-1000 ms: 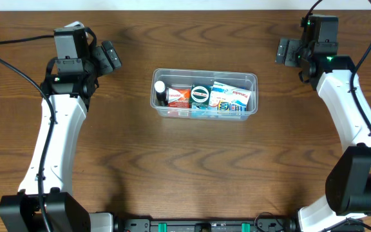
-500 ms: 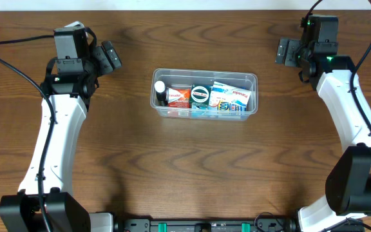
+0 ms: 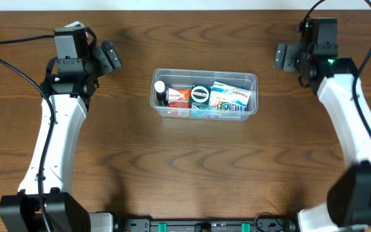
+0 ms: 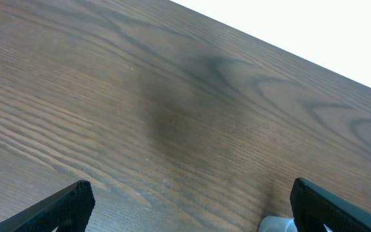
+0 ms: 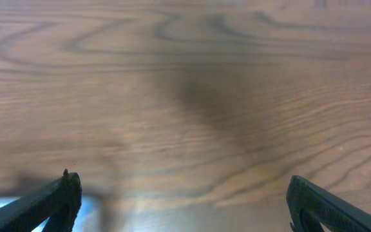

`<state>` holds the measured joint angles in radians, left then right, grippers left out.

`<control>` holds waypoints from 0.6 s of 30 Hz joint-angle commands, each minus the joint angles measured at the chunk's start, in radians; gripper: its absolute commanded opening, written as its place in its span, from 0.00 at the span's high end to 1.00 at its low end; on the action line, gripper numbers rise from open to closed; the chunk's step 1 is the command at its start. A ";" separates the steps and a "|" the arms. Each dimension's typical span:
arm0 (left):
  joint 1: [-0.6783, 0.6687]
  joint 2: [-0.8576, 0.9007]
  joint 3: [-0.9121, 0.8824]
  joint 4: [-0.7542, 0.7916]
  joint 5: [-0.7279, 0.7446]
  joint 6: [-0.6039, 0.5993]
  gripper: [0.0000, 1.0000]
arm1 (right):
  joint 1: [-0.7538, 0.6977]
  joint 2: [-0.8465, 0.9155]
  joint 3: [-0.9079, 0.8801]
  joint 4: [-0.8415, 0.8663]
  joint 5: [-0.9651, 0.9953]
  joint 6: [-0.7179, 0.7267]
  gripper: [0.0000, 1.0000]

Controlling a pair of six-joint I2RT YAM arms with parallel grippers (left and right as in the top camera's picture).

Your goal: Pack container

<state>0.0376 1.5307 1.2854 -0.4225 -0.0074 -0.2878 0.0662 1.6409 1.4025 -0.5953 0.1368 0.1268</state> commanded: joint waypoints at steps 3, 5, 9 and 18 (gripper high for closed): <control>0.003 -0.001 0.018 -0.003 -0.008 0.006 0.02 | 0.107 -0.231 0.004 -0.018 0.024 -0.006 0.01; 0.003 -0.001 0.018 -0.003 -0.008 0.006 0.02 | 0.128 -0.306 0.004 -0.047 0.024 -0.012 0.01; 0.003 -0.001 0.018 -0.003 -0.008 0.006 0.02 | 0.154 -0.484 0.003 -0.154 0.018 -0.008 0.01; 0.003 -0.001 0.018 -0.003 -0.008 0.006 0.02 | 0.154 -0.890 -0.089 -0.343 -0.017 0.008 0.01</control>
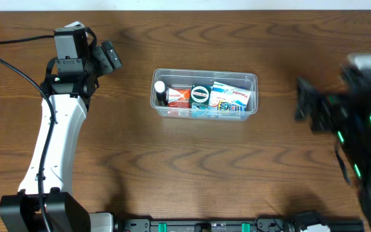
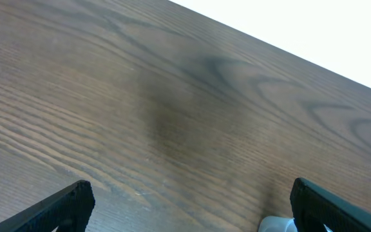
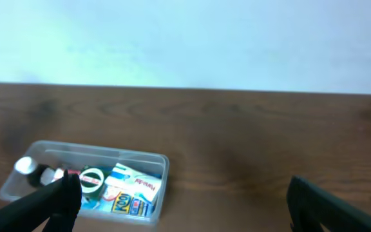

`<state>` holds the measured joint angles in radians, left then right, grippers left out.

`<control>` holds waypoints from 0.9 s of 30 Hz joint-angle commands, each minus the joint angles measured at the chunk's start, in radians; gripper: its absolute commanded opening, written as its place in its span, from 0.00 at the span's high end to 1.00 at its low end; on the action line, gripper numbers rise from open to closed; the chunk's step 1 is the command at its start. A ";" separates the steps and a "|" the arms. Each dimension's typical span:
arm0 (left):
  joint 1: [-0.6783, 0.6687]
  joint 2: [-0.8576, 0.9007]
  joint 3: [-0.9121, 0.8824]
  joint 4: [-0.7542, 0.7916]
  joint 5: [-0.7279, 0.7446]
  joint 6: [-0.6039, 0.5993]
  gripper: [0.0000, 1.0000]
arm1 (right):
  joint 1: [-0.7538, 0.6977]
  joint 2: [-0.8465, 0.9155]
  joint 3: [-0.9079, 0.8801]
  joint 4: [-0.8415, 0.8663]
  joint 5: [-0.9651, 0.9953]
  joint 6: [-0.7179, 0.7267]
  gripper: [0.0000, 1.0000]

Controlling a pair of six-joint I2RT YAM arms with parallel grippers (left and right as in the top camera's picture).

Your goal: Pack container

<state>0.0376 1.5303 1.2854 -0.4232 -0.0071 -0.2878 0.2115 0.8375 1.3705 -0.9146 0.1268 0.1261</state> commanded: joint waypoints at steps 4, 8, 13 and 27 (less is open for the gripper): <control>0.003 0.000 0.018 -0.002 -0.009 0.006 0.02 | 0.008 -0.280 -0.193 -0.024 -0.027 0.008 0.01; 0.003 0.000 0.018 -0.002 -0.009 0.006 0.02 | 0.009 -0.443 -0.373 -0.008 -0.030 0.008 0.01; 0.003 0.000 0.018 -0.002 -0.009 0.006 0.02 | 0.009 -0.597 -0.672 0.177 -0.006 0.008 0.01; 0.003 0.000 0.018 -0.002 -0.009 0.006 0.02 | 0.006 -0.678 -1.311 1.091 -0.002 0.000 0.01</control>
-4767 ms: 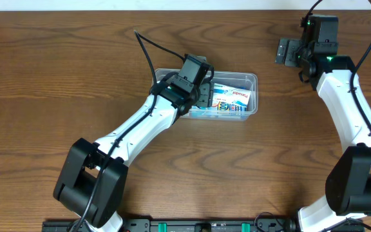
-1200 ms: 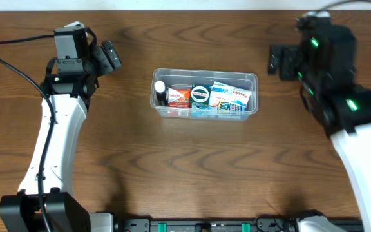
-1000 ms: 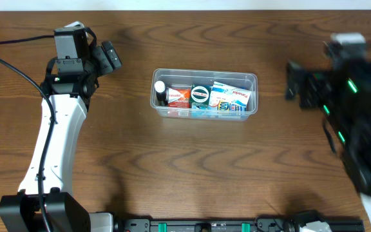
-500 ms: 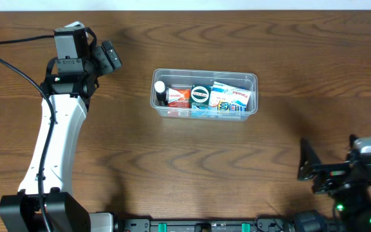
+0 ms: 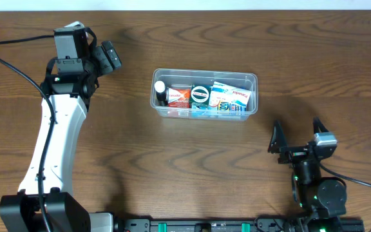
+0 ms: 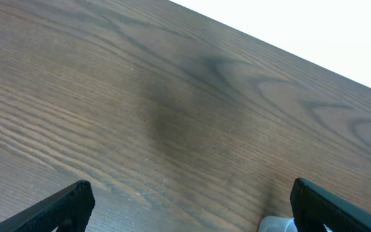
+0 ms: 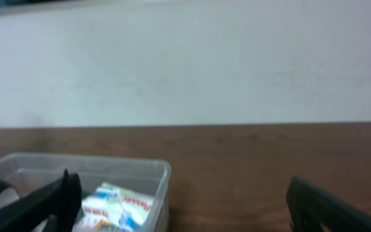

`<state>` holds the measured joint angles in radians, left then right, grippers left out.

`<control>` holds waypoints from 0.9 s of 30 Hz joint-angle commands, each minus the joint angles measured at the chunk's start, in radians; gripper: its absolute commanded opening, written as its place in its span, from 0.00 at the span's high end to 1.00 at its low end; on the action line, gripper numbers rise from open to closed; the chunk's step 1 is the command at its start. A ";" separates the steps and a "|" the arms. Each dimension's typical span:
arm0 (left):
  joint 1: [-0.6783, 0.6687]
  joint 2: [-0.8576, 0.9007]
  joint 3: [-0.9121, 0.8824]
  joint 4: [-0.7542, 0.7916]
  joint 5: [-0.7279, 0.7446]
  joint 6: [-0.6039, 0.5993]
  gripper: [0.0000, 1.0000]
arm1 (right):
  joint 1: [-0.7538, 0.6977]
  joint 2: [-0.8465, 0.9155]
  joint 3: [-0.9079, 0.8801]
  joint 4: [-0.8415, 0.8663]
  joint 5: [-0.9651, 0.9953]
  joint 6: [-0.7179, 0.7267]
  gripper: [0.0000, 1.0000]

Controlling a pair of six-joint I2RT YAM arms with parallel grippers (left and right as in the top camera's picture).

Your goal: Pack container

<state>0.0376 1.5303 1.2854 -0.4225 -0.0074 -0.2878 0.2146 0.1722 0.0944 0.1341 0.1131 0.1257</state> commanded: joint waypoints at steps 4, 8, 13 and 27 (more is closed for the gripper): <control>0.003 0.000 0.018 -0.003 -0.008 0.006 0.02 | -0.018 -0.060 -0.042 0.016 0.014 0.000 0.01; 0.003 0.000 0.018 -0.003 -0.008 0.006 0.02 | -0.043 -0.132 -0.053 -0.055 0.014 0.000 0.01; 0.003 0.000 0.018 -0.003 -0.008 0.006 0.02 | -0.072 -0.167 -0.089 -0.077 -0.002 0.008 0.01; 0.003 0.000 0.018 -0.003 -0.008 0.006 0.02 | -0.072 -0.167 -0.089 -0.192 -0.101 -0.213 0.01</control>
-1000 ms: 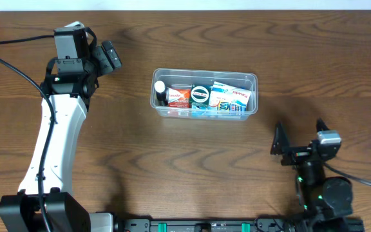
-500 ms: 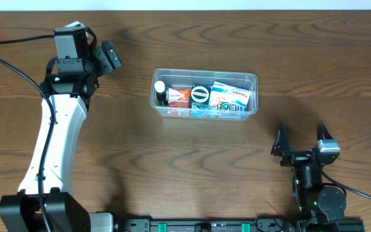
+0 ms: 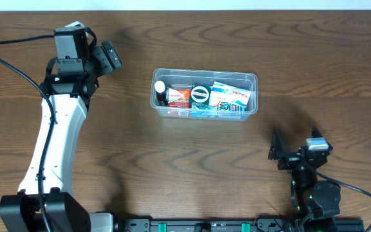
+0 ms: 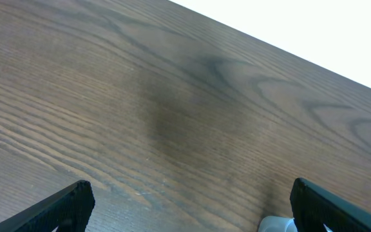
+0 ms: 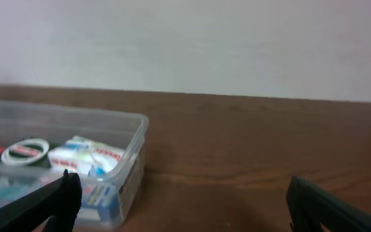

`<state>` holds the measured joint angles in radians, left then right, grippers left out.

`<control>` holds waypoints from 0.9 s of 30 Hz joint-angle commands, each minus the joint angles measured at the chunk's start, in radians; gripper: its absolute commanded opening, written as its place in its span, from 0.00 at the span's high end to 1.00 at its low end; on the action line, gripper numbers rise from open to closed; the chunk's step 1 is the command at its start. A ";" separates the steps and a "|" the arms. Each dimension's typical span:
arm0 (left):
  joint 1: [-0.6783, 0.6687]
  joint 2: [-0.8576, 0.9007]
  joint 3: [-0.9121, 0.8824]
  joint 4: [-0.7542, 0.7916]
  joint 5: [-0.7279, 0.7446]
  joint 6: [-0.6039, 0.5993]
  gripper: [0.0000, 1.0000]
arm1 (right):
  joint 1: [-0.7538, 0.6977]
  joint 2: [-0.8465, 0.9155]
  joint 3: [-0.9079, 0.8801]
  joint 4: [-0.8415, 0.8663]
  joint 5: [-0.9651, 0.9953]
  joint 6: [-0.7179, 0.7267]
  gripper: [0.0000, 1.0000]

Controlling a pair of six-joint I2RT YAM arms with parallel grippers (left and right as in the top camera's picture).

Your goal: Pack container

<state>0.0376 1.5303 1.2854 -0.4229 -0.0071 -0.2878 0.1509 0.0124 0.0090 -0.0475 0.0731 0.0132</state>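
Observation:
The clear plastic container (image 3: 250, 82) stands at the table's middle back. It holds a white-capped bottle (image 3: 160, 90), a red box (image 3: 178, 96), a round green-rimmed tape roll (image 3: 200, 95) and blue-and-white boxes (image 3: 232, 98). My left gripper (image 3: 108, 57) is open at the back left, over bare wood (image 4: 189, 206). My right gripper (image 3: 294, 145) is open low at the front right. It faces the container (image 5: 131, 138) from a distance with nothing between its fingers (image 5: 57, 200).
The dark wood table (image 3: 185, 167) runs around the container. Its back edge (image 3: 185, 8) meets a white wall. A small pale object (image 4: 277, 224) shows at the bottom edge of the left wrist view. Black cables trail from both arms.
My right gripper has sunk slightly toward the front edge and turned, so the container sits further left in its view. The left arm and the container's contents are unchanged.
My right arm was stretched to the back right, its gripper open over bare wood. Then it was blurred at the right side. Then it was folded low at the front right, facing the container, where it remains. The left arm stayed still throughout.

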 commanded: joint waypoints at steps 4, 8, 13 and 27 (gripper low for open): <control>0.003 0.000 0.018 -0.002 -0.009 0.006 0.02 | -0.008 -0.007 -0.003 -0.024 -0.078 -0.104 0.01; 0.003 0.000 0.018 -0.002 -0.009 0.006 0.02 | -0.008 -0.006 -0.003 -0.025 -0.077 -0.104 0.01; 0.003 0.000 0.018 -0.002 -0.009 0.006 0.02 | -0.008 -0.006 -0.003 -0.025 -0.077 -0.105 0.01; 0.003 0.000 0.018 -0.002 -0.009 0.006 0.02 | -0.008 -0.006 -0.003 -0.025 -0.077 -0.104 0.01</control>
<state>0.0376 1.5303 1.2854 -0.4229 -0.0071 -0.2878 0.1509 0.0120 0.0090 -0.0700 0.0063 -0.0776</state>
